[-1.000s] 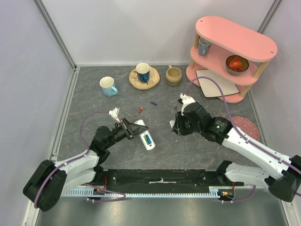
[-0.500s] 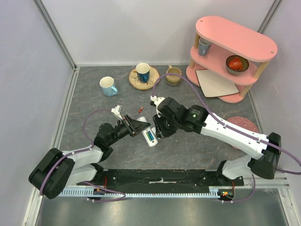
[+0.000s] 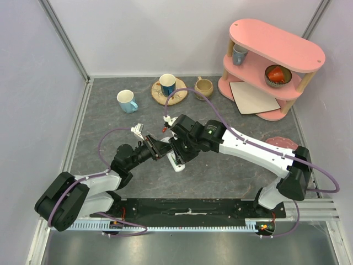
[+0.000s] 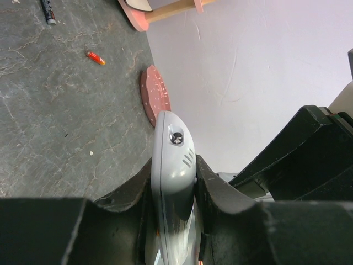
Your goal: Load the batteries into the remote control
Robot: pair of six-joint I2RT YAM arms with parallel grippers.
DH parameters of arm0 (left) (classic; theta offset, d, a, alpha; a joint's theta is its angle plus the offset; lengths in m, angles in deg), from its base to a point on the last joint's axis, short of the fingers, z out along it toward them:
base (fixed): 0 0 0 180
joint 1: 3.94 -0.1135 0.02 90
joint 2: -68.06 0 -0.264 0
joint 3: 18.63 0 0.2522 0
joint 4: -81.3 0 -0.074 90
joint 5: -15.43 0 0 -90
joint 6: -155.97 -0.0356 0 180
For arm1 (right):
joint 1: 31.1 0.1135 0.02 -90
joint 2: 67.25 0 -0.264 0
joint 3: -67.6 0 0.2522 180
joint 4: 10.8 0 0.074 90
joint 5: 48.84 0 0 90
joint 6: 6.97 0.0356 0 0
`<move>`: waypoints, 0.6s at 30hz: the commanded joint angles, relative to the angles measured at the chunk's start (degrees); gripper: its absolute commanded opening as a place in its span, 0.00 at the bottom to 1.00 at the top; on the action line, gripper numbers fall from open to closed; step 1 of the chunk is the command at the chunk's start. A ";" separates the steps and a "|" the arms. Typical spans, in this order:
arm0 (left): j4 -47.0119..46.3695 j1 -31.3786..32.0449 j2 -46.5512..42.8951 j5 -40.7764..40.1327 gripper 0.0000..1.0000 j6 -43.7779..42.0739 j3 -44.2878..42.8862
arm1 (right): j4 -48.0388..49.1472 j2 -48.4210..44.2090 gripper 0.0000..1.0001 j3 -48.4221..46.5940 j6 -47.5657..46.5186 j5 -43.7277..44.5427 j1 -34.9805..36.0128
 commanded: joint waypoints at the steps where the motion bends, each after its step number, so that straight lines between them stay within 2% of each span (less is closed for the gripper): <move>1: -3.22 0.18 -0.32 -0.95 0.02 0.85 -1.73 | -1.63 1.23 0.00 -3.44 -0.88 0.92 0.37; 18: -0.15 0.45 -1.37 -0.86 0.02 -0.29 -2.79 | -3.92 4.22 0.00 -4.85 -1.14 4.08 1.08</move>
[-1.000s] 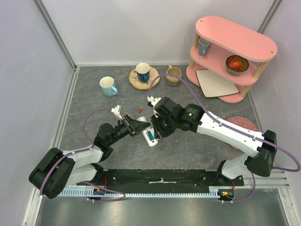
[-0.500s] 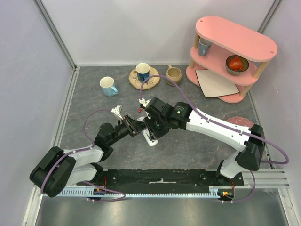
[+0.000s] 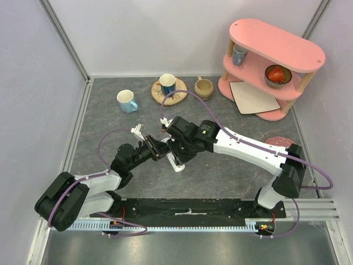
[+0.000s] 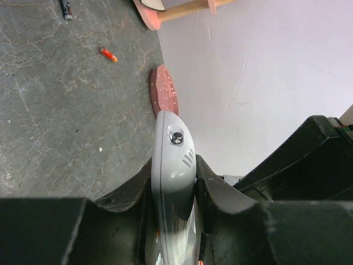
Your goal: Load the batteries into the remote control
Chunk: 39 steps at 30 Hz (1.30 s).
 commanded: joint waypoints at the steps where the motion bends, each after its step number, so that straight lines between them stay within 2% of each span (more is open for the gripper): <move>1: -2.86 0.43 -1.72 0.08 0.02 -0.35 -2.61 | -1.91 1.25 0.00 -2.77 -0.92 2.00 0.31; 39: -3.30 3.06 -3.74 0.17 0.02 -0.27 -2.52 | -2.52 6.26 0.00 -7.25 -0.92 6.05 0.40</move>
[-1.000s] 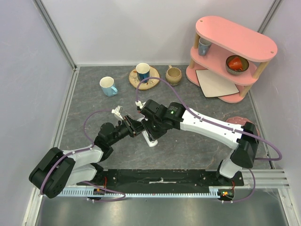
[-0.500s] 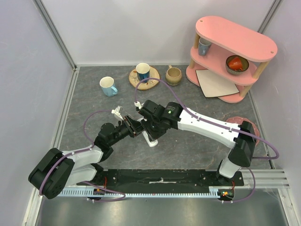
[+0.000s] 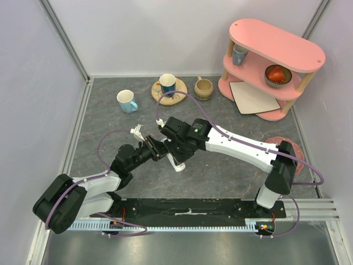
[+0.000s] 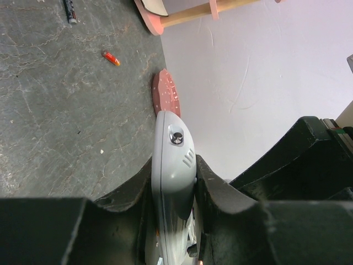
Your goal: Load the batteries into the remote control
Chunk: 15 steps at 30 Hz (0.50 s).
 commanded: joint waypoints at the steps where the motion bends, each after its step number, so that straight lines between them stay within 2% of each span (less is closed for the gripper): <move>1: -5.68 1.79 -1.82 2.86 0.02 -0.22 -2.48 | 1.32 1.41 0.00 -2.49 -0.96 3.66 -0.30; 3: -5.77 1.79 -1.99 2.77 0.02 -0.14 -2.31 | 1.32 1.58 0.02 -2.49 -0.88 3.84 -0.30; 6: -5.77 1.97 -2.17 2.77 0.02 -0.14 -2.30 | 1.32 1.49 0.14 -2.49 -0.97 4.81 -0.39; 15: -5.94 2.23 -2.44 2.24 0.02 -0.05 -1.78 | 1.67 1.67 0.34 -2.58 -1.23 4.98 -0.48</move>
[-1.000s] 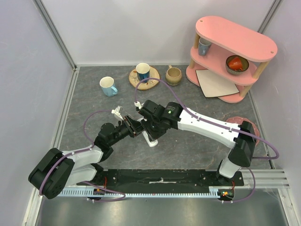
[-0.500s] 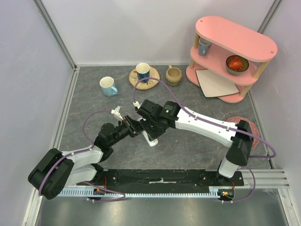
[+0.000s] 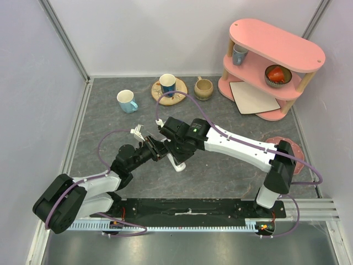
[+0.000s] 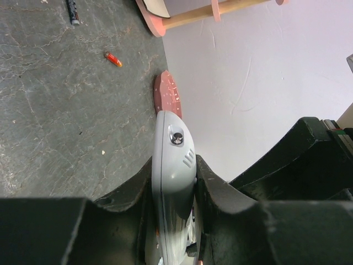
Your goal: Load the batteries into the remote control
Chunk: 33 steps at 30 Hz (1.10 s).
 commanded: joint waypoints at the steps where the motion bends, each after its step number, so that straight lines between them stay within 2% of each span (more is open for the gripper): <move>1: -6.10 1.60 -2.59 3.33 0.02 -0.03 -1.78 | 2.48 0.80 0.36 -1.79 -1.19 4.15 -0.52; 13: -4.52 1.60 -3.20 2.28 0.02 -0.73 -1.86 | 2.57 -0.61 0.50 -1.26 -1.10 3.63 -0.43; 20: -3.72 1.60 -3.47 2.10 0.02 -1.08 -1.95 | 2.92 -1.49 0.62 -1.26 -0.83 3.89 -0.43; 33: -3.02 1.60 -3.47 2.01 0.02 -1.34 -2.30 | 3.98 -3.60 0.68 -1.35 0.04 1.87 -0.52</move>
